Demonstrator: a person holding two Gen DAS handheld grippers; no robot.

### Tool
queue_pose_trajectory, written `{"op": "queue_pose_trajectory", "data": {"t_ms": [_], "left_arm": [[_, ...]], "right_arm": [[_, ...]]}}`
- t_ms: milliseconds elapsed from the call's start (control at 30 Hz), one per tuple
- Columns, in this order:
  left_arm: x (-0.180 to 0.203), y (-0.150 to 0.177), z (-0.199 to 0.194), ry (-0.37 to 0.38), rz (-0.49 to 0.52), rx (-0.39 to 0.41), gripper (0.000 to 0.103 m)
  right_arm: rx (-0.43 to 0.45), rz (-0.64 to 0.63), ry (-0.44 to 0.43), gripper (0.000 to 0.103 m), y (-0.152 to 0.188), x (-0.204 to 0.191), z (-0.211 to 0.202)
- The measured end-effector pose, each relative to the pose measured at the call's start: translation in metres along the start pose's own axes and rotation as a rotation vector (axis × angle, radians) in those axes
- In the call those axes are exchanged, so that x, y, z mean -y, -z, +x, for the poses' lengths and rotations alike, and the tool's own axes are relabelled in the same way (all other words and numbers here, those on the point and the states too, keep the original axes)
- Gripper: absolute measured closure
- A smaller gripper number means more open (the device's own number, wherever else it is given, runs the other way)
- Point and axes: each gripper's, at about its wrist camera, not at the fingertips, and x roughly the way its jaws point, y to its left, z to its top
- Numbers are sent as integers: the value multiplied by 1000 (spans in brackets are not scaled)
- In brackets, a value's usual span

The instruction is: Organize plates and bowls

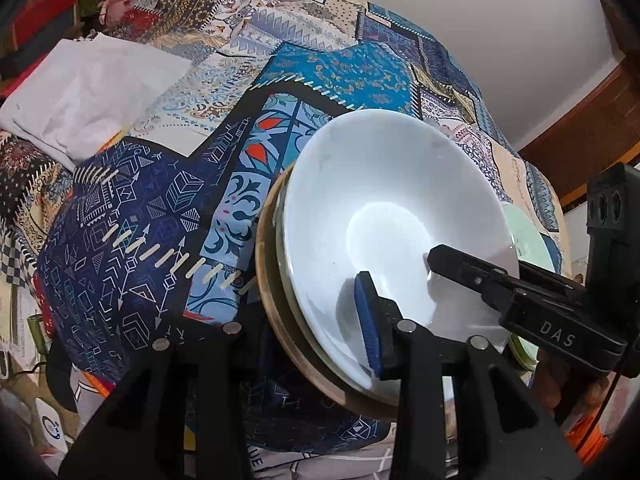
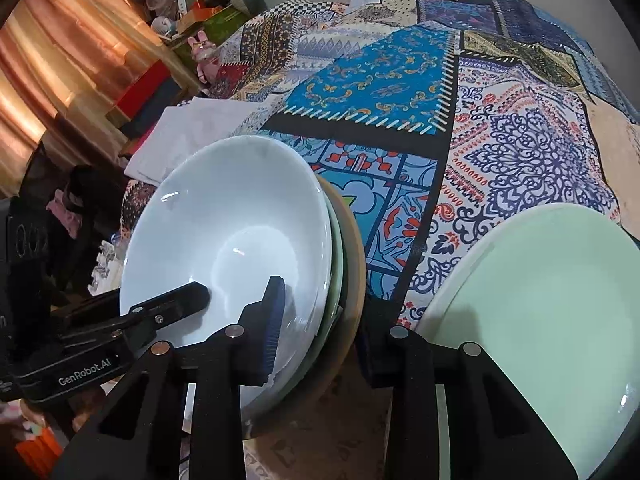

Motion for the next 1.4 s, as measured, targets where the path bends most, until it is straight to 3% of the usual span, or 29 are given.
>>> {"op": "queue_pose_trajectory", "data": {"t_ms": [700, 1400], "left_arm": [[40, -11, -39, 4, 74, 119, 67], [109, -17, -47, 44, 197, 146, 67]], "right_arm": [[159, -11, 16, 74, -4, 4, -54], [263, 48, 54, 74, 9, 44, -109]]}}
